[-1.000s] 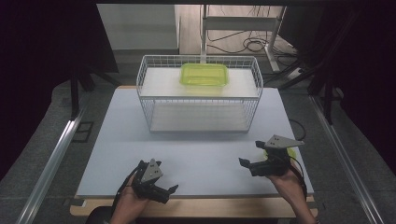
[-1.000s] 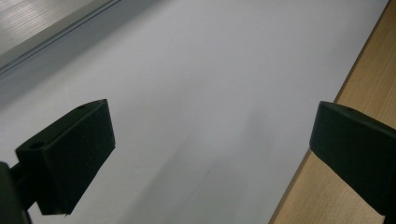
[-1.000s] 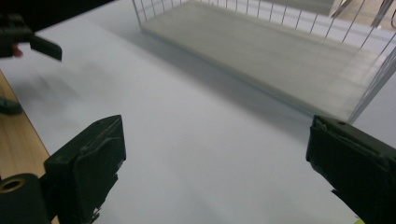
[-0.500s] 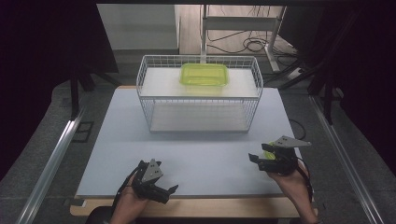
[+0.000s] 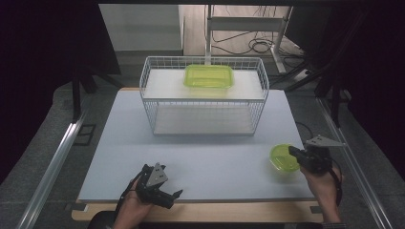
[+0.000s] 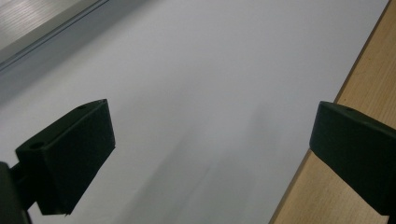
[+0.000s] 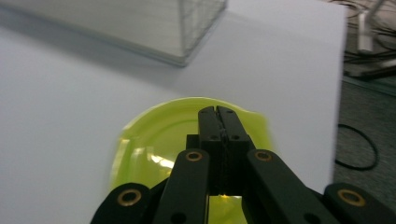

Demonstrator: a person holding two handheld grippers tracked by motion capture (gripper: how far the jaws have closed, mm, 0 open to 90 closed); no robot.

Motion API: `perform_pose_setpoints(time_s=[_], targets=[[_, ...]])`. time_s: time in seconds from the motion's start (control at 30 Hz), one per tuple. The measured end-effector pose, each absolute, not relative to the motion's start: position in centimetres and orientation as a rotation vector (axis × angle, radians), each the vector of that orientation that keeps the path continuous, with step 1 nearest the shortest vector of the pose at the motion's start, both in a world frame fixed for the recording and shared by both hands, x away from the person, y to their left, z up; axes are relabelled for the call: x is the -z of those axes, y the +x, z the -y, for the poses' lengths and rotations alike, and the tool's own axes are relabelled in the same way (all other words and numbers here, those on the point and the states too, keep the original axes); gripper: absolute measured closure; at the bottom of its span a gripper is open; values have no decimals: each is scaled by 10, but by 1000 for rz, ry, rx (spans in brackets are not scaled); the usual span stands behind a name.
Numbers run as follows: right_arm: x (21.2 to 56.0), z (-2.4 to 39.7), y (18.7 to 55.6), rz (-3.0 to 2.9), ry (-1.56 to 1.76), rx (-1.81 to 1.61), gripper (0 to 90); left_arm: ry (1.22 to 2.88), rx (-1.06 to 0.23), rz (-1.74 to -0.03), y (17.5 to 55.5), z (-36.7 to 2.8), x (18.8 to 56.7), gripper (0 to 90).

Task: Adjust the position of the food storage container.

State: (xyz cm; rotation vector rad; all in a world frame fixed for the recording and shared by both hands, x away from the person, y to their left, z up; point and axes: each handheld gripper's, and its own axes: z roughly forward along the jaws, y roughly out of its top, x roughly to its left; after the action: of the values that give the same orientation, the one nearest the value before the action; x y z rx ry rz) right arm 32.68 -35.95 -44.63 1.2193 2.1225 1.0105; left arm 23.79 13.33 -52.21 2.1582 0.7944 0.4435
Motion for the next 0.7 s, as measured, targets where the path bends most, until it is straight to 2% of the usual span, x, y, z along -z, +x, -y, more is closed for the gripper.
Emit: perform_pose_setpoints(time_s=[0.33,0.7], targets=[[459,395,339,-2050,1338,-961,888,2162,-445,-797,238,-133,523,0],[473,401,349,-2068,1371,-920,888,2167,-445,-798,238,-132,523,0]])
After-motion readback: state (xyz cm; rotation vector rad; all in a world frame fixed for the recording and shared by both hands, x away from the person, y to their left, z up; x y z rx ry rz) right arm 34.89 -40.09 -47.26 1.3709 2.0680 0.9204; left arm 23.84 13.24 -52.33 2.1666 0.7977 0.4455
